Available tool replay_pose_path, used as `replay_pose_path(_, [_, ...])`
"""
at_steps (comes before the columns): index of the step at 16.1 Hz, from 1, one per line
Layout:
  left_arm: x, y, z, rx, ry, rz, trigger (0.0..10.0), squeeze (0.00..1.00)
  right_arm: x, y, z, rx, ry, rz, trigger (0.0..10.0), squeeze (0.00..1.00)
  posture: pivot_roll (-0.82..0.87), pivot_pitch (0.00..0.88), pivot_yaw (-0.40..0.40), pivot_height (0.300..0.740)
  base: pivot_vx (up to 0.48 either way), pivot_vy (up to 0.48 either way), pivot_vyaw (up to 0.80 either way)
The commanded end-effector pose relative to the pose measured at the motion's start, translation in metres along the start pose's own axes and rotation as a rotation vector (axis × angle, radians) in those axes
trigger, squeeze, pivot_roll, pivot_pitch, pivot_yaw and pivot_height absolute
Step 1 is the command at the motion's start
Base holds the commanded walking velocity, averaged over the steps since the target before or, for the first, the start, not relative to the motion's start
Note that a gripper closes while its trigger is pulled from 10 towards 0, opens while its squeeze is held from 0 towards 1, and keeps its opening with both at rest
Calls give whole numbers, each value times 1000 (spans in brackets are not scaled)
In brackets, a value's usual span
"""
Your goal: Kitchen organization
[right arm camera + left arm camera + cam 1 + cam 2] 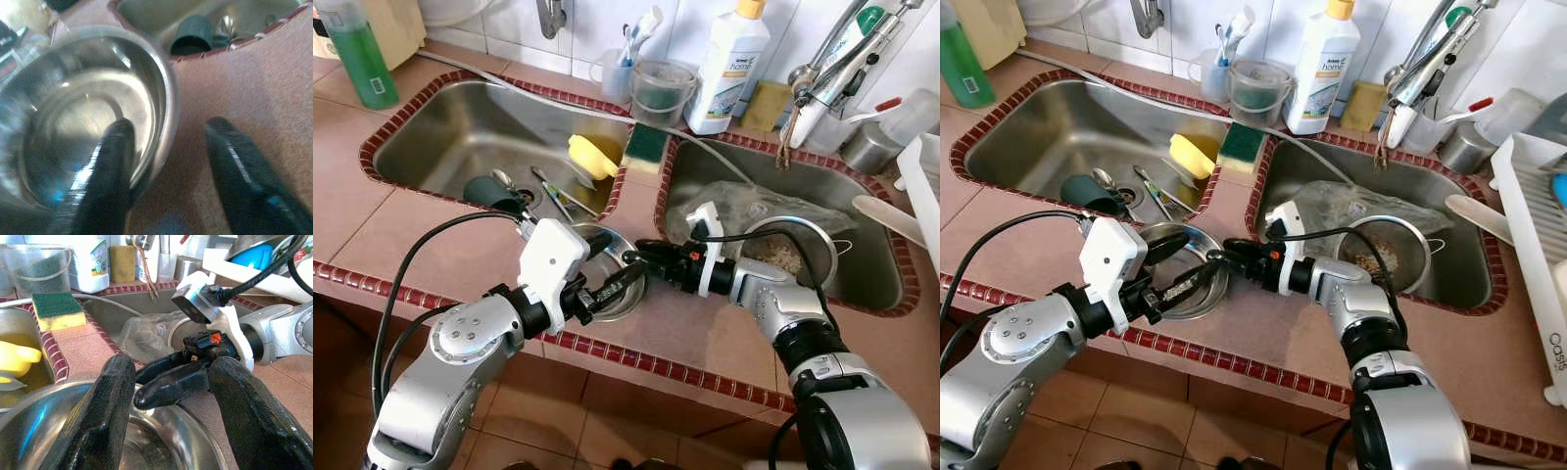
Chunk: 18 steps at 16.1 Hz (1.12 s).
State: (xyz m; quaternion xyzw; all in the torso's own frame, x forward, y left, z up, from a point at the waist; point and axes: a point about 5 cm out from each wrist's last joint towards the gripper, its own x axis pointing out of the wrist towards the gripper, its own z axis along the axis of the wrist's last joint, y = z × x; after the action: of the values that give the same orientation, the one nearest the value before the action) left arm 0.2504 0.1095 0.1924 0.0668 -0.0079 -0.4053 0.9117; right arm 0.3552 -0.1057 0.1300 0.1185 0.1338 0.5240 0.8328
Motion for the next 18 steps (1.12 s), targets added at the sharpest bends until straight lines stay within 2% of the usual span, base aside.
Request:
replay_pose_path(1, [1, -5, 5, 6, -19, -18, 10000, 0, -5, -3, -5, -5, 46, -3, 0, 0, 57, 177, -186, 740, 0, 0, 0])
replay_pose_path(6, [1, -6, 5, -3, -26, -9, 10000, 0, -7, -4, 0, -21, 59, 8, 0, 0, 59, 170, -193, 740, 0, 0, 0])
replay_pose_path(10, [4, -3, 9, 3, -49, 2, 10000, 0, -10, -8, 5, 0, 35, -38, 0, 0, 62, 150, -191, 740, 0, 0, 0])
replay_pose_path(12, [5, -2, 10, 3, -55, 0, 10000, 0, -11, -11, 8, -21, 29, -82, 0, 0, 64, 141, -189, 740, 0, 0, 0])
replay_pose_path(13, [5, -1, 11, 5, -60, 1, 10000, 0, -13, -16, 18, -38, -10, -167, 0, 0, 68, 132, -189, 740, 0, 0, 0])
replay_pose_path(14, [6, -1, 12, 2, -68, 2, 10000, 0, -15, -18, 25, -39, -41, -196, 0, 0, 68, 129, -188, 740, 0, 0, 0])
replay_pose_path(18, [9, 3, 17, 14, -92, -1, 10000, 0, -23, -18, 44, -58, -117, -229, 0, 0, 64, 119, -185, 740, 0, 0, 0])
